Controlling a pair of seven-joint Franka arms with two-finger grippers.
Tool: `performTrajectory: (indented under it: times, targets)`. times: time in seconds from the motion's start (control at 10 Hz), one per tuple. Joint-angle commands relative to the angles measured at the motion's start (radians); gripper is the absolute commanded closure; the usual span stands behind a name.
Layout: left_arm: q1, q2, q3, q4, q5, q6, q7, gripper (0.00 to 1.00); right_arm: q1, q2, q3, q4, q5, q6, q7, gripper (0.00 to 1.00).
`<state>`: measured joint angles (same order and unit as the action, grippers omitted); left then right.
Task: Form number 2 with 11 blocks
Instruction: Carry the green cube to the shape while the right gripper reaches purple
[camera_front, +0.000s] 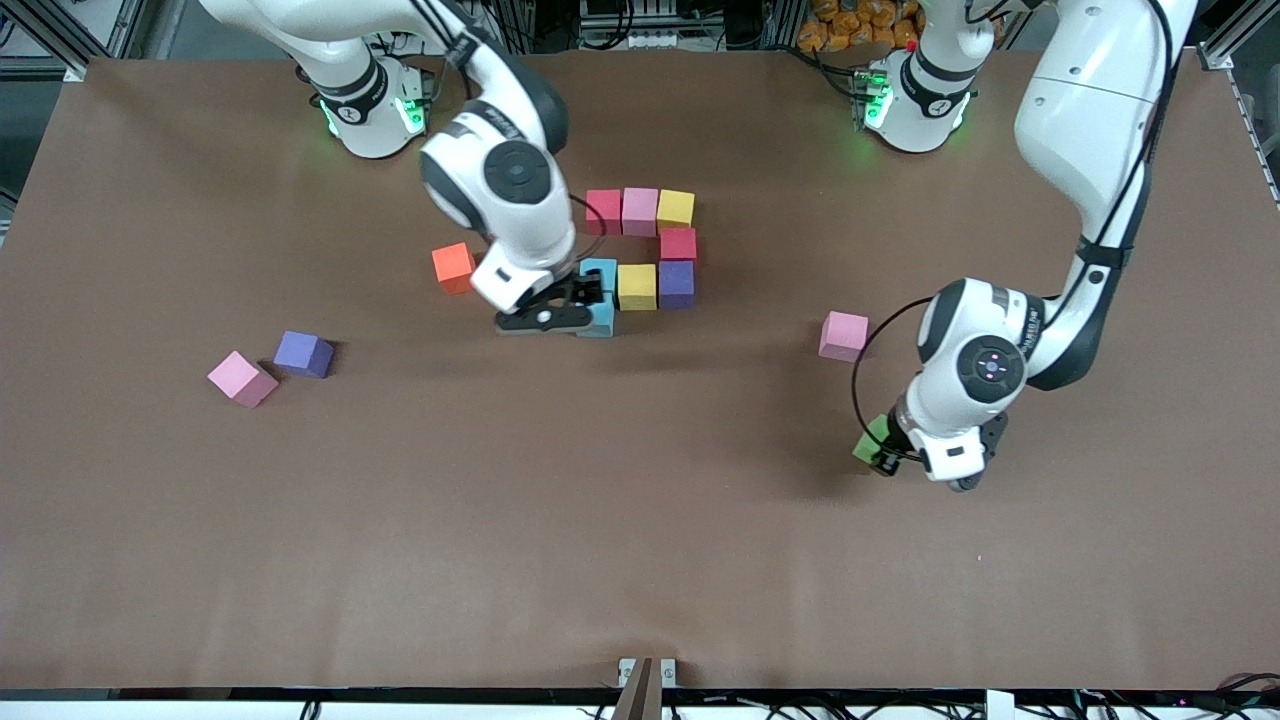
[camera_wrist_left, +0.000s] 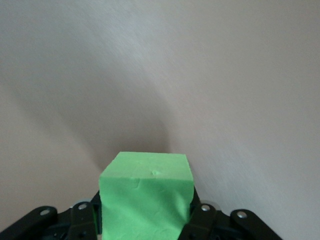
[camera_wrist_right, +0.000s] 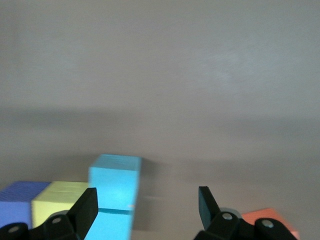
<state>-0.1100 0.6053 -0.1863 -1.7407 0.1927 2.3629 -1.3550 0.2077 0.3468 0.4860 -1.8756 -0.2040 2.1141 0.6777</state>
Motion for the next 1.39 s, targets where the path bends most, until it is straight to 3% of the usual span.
performTrajectory:
  times: [0.0,0.2,0.5,0.8,1.09,1.29]
  targets:
    - [-0.094,-0.015,0.005,0.061,0.019,-0.078,-0.007,1.0,-0.143,-0.089,0.003,-0.051,0.048,-0.064,-0.275,0.1]
    - [-0.189,-0.006,0.004,0.111,0.017,-0.083,0.078,1.0,-0.24,-0.103,-0.006,-0.092,0.046,-0.059,-0.531,0.1]
    - [-0.328,0.063,0.005,0.208,0.013,-0.083,0.207,1.0,-0.29,-0.135,-0.088,-0.152,0.044,-0.025,-0.804,0.03]
    - [-0.46,0.154,0.011,0.338,0.013,-0.082,0.223,1.0,-0.473,-0.147,-0.092,-0.279,0.044,0.183,-1.163,0.03]
    - [-0.578,0.251,0.059,0.455,0.014,-0.07,0.25,1.0,-0.579,-0.138,-0.092,-0.329,0.046,0.21,-1.409,0.03]
    - [-0.632,0.272,0.085,0.463,0.014,-0.041,0.261,1.0,-0.625,-0.126,-0.095,-0.375,0.044,0.219,-1.542,0.03]
